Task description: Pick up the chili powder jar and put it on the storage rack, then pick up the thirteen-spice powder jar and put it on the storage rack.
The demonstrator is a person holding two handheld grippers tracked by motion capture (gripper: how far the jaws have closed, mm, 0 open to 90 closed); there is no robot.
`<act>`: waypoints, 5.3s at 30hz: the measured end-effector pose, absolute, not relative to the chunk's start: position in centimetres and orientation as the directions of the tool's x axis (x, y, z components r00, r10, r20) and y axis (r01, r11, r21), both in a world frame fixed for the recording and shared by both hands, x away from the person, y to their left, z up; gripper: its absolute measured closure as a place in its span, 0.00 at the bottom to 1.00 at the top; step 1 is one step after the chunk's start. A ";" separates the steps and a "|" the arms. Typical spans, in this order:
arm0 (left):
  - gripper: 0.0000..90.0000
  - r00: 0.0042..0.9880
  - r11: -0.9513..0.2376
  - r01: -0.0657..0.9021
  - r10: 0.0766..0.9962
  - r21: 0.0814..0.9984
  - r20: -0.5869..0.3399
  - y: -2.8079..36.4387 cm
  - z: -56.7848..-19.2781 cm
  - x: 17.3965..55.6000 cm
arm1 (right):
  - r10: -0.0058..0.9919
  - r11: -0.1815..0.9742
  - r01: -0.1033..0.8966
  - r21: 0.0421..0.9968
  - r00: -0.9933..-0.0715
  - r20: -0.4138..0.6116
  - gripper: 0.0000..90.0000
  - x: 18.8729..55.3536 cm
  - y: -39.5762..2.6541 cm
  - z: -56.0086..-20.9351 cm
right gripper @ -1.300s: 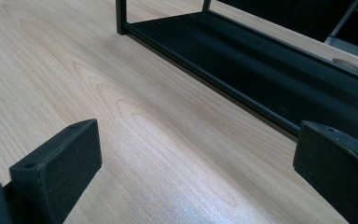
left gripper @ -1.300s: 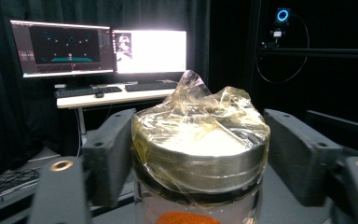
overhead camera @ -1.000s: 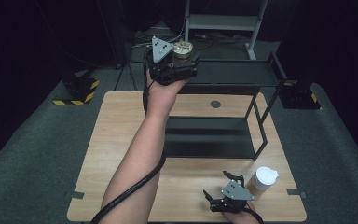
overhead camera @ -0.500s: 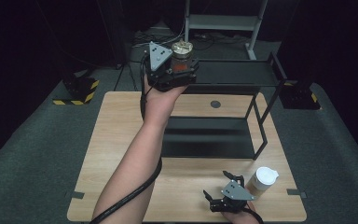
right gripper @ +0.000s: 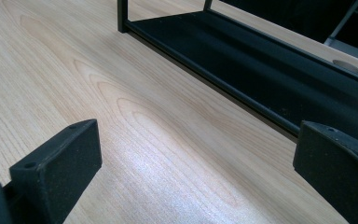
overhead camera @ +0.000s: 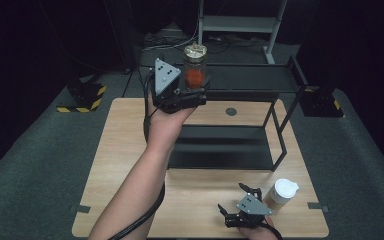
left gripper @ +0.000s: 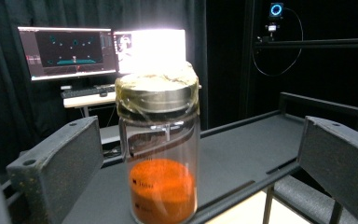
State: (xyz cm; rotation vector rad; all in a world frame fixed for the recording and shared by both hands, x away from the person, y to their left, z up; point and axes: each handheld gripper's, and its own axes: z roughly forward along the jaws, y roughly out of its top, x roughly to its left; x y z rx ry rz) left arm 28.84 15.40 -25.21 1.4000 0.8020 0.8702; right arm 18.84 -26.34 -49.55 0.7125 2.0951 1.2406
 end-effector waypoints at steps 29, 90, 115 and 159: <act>0.00 0.499 -0.068 0.001 0.865 0.998 0.059 17.8 -32.0 22.8 | 0.690 0.440 0.128 0.889 -0.682 -0.244 0.00 18.7 -26.1 -49.6; 0.01 0.539 -0.401 0.306 0.820 0.863 0.190 20.4 -49.0 18.2 | 0.705 0.429 0.124 0.895 -0.666 -0.246 0.00 18.2 -26.0 -49.8; 0.01 0.534 -0.406 0.289 0.820 0.867 0.206 20.2 -49.2 17.6 | 0.717 0.357 0.122 0.926 -0.671 -0.189 0.00 17.9 -27.4 -48.7; 0.01 0.557 -0.401 0.294 0.809 0.868 0.186 20.7 -49.1 17.9 | 0.832 0.192 0.041 0.980 -0.537 -0.141 0.00 13.4 -34.9 -44.5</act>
